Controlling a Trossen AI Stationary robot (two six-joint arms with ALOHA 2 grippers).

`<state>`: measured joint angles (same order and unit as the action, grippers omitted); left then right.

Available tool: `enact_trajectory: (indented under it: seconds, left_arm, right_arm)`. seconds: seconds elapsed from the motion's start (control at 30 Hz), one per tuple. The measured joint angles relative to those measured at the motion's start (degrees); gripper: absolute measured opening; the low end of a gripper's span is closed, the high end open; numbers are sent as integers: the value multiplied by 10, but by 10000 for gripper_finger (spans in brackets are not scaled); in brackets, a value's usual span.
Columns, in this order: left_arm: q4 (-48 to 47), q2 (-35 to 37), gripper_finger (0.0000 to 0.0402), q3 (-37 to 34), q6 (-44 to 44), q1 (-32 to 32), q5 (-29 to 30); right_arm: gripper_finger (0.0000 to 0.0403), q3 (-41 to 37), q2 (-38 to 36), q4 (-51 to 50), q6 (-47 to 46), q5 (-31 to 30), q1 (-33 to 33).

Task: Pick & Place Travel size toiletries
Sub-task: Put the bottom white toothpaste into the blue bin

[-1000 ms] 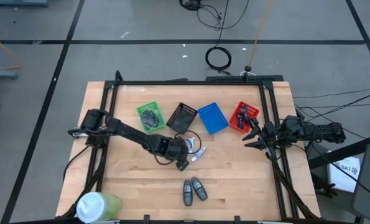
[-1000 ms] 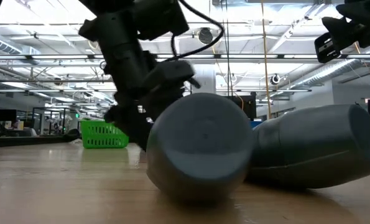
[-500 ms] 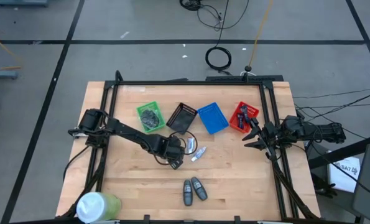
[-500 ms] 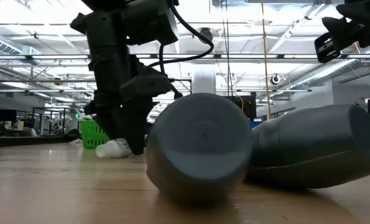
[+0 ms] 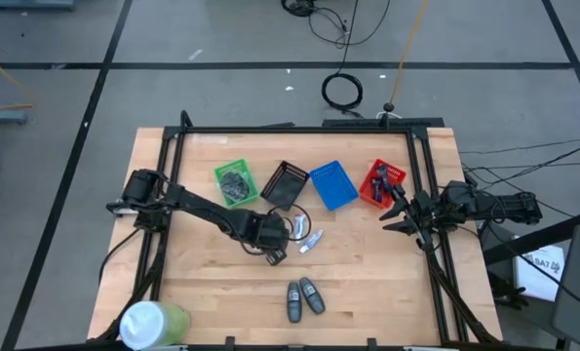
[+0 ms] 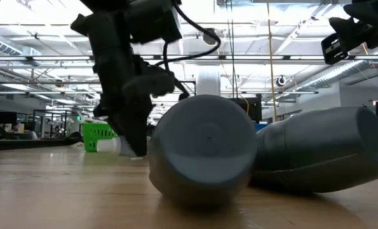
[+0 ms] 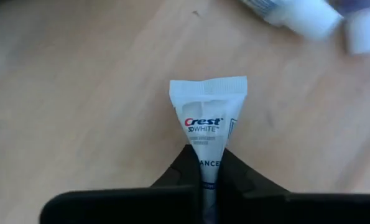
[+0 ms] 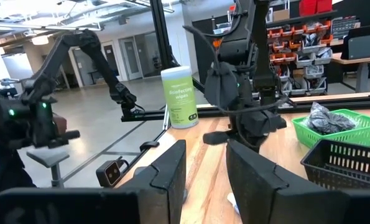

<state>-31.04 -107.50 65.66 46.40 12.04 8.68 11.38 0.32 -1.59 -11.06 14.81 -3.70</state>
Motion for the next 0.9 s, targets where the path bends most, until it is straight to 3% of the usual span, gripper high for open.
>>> enact_trajectory:
  seconds: [0.27, 0.4, 0.57, 0.63, 0.73, 0.9]
  left_arm:
    - [143, 125, 5, 1, -207, 27, 91]
    - [280, 150, 11, 3, -390, 37, 93]
    - [388, 142, 5, 3, -483, 1, -32]
    - [418, 141, 8, 3, -494, -18, -80]
    - [461, 132, 8, 4, -495, -47, -137]
    - [487, 120, 8, 4, -495, -81, -192]
  right_arm:
    - [105, 0, 2, 15, 6, 0, 0]
    - [105, -21, 31, 133, 15, 0, 0]
    - [105, -88, 109, 343, 62, -2, 0]
    - [105, -92, 139, 376, 78, -24, -1]
    - [105, -75, 192, 368, 74, -75, -1]
    - [106, -30, 281, 366, 65, -87, -9]
